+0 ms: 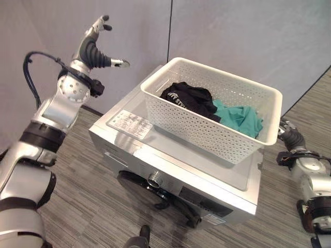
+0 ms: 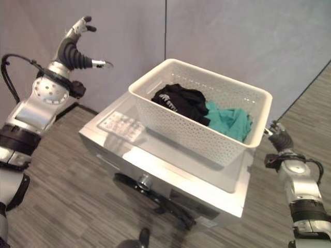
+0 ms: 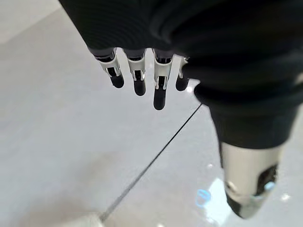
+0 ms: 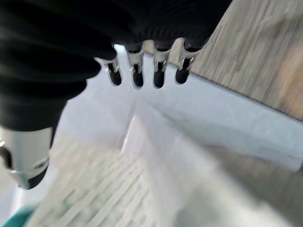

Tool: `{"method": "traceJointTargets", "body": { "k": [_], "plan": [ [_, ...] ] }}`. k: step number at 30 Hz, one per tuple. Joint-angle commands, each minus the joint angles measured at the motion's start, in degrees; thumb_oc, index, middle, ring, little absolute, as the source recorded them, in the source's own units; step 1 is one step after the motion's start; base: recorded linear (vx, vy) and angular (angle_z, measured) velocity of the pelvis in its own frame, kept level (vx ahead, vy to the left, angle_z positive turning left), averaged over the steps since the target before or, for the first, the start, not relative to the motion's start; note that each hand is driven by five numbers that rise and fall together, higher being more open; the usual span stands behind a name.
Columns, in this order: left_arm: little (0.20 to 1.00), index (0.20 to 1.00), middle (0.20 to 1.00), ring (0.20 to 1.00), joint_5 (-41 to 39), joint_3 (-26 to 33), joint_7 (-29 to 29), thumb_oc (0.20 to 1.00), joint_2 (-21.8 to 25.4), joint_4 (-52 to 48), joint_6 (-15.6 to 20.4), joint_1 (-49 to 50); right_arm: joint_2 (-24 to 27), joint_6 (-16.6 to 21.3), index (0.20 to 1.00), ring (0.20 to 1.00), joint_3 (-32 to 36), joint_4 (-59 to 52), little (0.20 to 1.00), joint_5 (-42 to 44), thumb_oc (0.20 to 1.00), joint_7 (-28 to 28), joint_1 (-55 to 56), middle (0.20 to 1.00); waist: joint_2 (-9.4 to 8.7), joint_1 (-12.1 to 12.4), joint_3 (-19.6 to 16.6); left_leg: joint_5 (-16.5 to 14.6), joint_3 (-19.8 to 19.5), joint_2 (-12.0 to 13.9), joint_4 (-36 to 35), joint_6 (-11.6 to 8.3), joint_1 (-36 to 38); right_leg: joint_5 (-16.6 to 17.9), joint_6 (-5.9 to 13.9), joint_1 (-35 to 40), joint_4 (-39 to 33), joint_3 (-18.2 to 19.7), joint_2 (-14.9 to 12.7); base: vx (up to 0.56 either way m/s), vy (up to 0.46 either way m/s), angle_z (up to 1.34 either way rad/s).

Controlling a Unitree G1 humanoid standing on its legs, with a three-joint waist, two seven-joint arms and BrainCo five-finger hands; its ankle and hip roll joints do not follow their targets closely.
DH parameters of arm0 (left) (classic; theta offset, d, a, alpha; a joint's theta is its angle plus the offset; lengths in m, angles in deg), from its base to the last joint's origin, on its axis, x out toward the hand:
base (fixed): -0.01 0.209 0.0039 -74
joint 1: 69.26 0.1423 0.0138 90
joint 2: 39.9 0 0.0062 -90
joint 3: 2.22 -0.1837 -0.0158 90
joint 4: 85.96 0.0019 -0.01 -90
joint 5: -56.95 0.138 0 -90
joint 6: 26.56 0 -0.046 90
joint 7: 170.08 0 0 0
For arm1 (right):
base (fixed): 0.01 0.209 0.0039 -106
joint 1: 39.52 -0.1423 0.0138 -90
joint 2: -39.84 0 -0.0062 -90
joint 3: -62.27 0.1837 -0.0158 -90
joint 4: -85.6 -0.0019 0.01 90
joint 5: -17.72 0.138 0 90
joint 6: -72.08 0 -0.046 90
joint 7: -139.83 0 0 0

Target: Grab the laundry basket,head to the washer,open it,put in the laundry and shut it.

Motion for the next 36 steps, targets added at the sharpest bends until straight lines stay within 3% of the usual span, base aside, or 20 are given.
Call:
{"method": "traceJointTargets", "body": {
  "k": [1, 5, 8, 9, 11, 12, 16, 19, 22, 23, 27, 28, 31, 36],
  "plan": [
    [1.0, 1.0, 1.0, 1.0, -1.57, 2.74, -1.77, 1.0, -1.0, 2.02, 1.83, -3.06, 2.98, 2.54, 1.0, 1.0, 4.47, -2.39, 1.0, 1.1, 1.0, -0.24, 1.95, 1.0, 0.95, 1.81, -2.37, 0.67, -1.21, 5.24, -1.35, -2.11, -1.86, -6.37, 5.96, 2.01, 5.53, -4.15, -5.04, -0.03, -0.033, 0.19],
    [1.0, 1.0, 1.0, 1.0, -1.79, 10.92, -3.7, 1.0, 0.42, -6.17, 2.93, 9.98, -0.5, 3.36, 1.0, 1.0, 10.64, -7.85, 1.0, -0.19, 1.0, 0.58, 11.16, 1.0, 0.98, 2.19, -1.63, 1.35, -2.0, 5.46, -1.27, -2.55, -2.52, -6.59, 5.24, 2.31, 5.01, -4.67, -4.4, -0.05, -0.061, 0.08],
    [1.0, 1.0, 1.0, 1.0, -1.5, 20.69, -5.33, 1.0, 0.13, -14.28, 4.33, 25.68, -5.52, 5.1, 1.0, 1.0, 15.4, -13.66, 1.0, -1.88, 1.0, 0.99, 18.3, 1.0, 1.12, 2.55, -1.28, 1.75, -2.57, 5.67, -1.34, -2.94, -3.25, -6.6, 4.8, 2.38, 4.18, -5.17, -3.97, -0.09, -0.053, 0.05],
    [1.0, 1.0, 1.0, 1.0, -2.65, 24.65, -6.92, 1.0, -3.45, -16.9, 5.62, 35.96, -10.77, 6.89, 1.0, 1.0, 15.97, -14.09, 1.0, -0.03, 1.0, 2.71, 22.14, 1.0, 1.26, 2.84, -0.59, 2.18, -2.73, 5.74, -1.0, -2.95, -3.68, -6.49, 4.42, 2.42, 3.99, -5.21, -3.75, -0.04, -0.083, 0.13],
    [1.0, 1.0, 1.0, 1.0, -5.08, 27.59, -8.91, 1.0, -7.48, -17.67, 5.99, 46.12, -15.14, 7.57, 1.0, 1.0, 14.69, -11.63, 1.0, 2.09, 1.0, 5.11, 24.74, 1.0, 1.23, 3.06, -0.2, 1.77, -2.95, 5.82, -0.91, -3.18, -3.54, -7.01, 4.05, 2.76, 3.85, -5.23, -3.62, -0.05, -0.054, 0.08],
    [1.0, 1.0, 1.0, 1.0, -5.1, 27.78, -8.97, 1.0, -7.5, -17.86, 5.95, 46.42, -15.11, 7.61, 1.0, 1.0, 14.58, -11.64, 1.0, 2.12, 1.0, 5.14, 24.8, 1.0, 1.28, 2.91, -0.37, 1.99, -3.02, 5.84, -0.96, -3.14, -3.71, -6.82, 4.06, 2.64, 3.77, -5.28, -3.56, -0.04, -0.03, 0.03],
    [1.0, 1.0, 1.0, 1.0, -12.18, 28.43, -13.82, 1.0, -17.38, -7.65, 6.21, 62.44, -22.64, 9.5, 1.0, 1.0, 9.37, -3.87, 1.0, 2.18, 1.0, 10.41, 31.19, 1.0, 1.41, 3.26, 0.31, 2.56, -3.41, 6.08, -0.63, -3.34, -4.43, -7.26, 3.34, 2.73, 3.73, -5.79, -2.95, -0.05, -0.054, 0.14],
    [1.0, 1.0, 1.0, 1.0, -12.63, 27.72, -14.59, 1.0, -19.42, -1.22, 6.04, 64.75, -23.38, 10.34, 1.0, 1.0, 7.4, -1.74, 1.0, 0.3, 1.0, 11.54, 32.95, 1.0, 1.49, 3.01, 0.5, 3.12, -3.86, 6.2, -0.56, -3.49, -5.29, -7.23, 3.09, 2.35, 3.81, -6.09, -2.59, -0.05, -0.03, 0.12],
    [1.0, 1.0, 1.0, 1.0, -7.98, 24.91, -14.28, 1.0, -20.62, 9.22, 6.41, 65.28, -24.29, 11.32, 1.0, 1.0, 4.36, 2.18, 1.0, -2.24, 1.0, 11.62, 33.39, 1.0, 1.93, 2.31, 0.64, 3.51, -4.1, 6.4, -0.69, -3.71, -5.81, -7.55, 2.87, 2.08, 3.9, -6.36, -2.26, -0.05, -0.008, 0.13],
    [1.0, 1.0, 1.0, 1.0, -4.78, 23.59, -12.64, 1.0, -21.76, 16.52, 6.69, 64.25, -24.28, 12.71, 1.0, 1.0, 2.09, 4.04, 1.0, -6.48, 1.0, 9.8, 32.97, 1.0, 2.2, 1.89, 0.88, 3.72, -4.34, 6.45, -0.66, -3.8, -6.24, -7.75, 2.74, 1.74, 4.11, -6.44, -2.1, -0.07, 0.014, 0.08],
    [1.0, 1.0, 1.0, 1.0, 0.74, 20.84, -8.51, 1.0, -23.96, 26.27, 7.7, 61.46, -25.33, 14.52, 1.0, 1.0, -0.45, 6.97, 1.0, -9.92, 1.0, 6.02, 31.1, 1.0, 2.84, 0.75, 1.24, 3.77, -4.4, 6.57, -0.59, -3.74, -6.62, -7.91, 2.62, 1.11, 4.43, -6.11, -2.02, -0.06, 0.032, 0.12],
    [1.0, 1.0, 1.0, 1.0, 6.38, 17.6, -4.21, 1.0, -25.75, 32.02, 8.07, 59.57, -24.97, 16.28, 1.0, 1.0, -4.45, 10.67, 1.0, -15.74, 1.0, 1.51, 29.76, 1.0, 3.37, 0.05, 1.64, 3.75, -4.05, 6.64, -0.63, -3.56, -6.46, -8.13, 2.61, 0.6, 4.94, -5.4, -2.05, -0.08, 0.076, 0.07],
    [1.0, 1.0, 1.0, 1.0, 9.01, 15.45, -2.03, 1.0, -27.4, 35.81, 7.56, 58.62, -25.39, 17.17, 1.0, 1.0, -6.95, 13.89, 1.0, -17.4, 1.0, -1.17, 28.44, 1.0, 3.73, -0.41, 1.85, 3.77, -3.83, 6.77, -0.69, -3.44, -6.18, -8.42, 2.57, 0.43, 5.4, -4.89, -2.14, -0.04, 0.039, -0.05],
    [1.0, 1.0, 1.0, 1.0, 7.36, 14.33, -1.79, 1.0, -29.44, 39.02, 6.84, 56.52, -26.38, 14.56, 1.0, 1.0, -12.29, 20.43, 1.0, -13.06, 1.0, 4.03, 27.56, 1.0, 4.06, -0.96, 1.9, 4.02, -3.69, 6.7, -0.84, -3.31, -5.73, -8.59, 2.26, 0.24, 5.9, -4.16, -2.26, -0.02, 0.027, -0.04]
  ]
}}
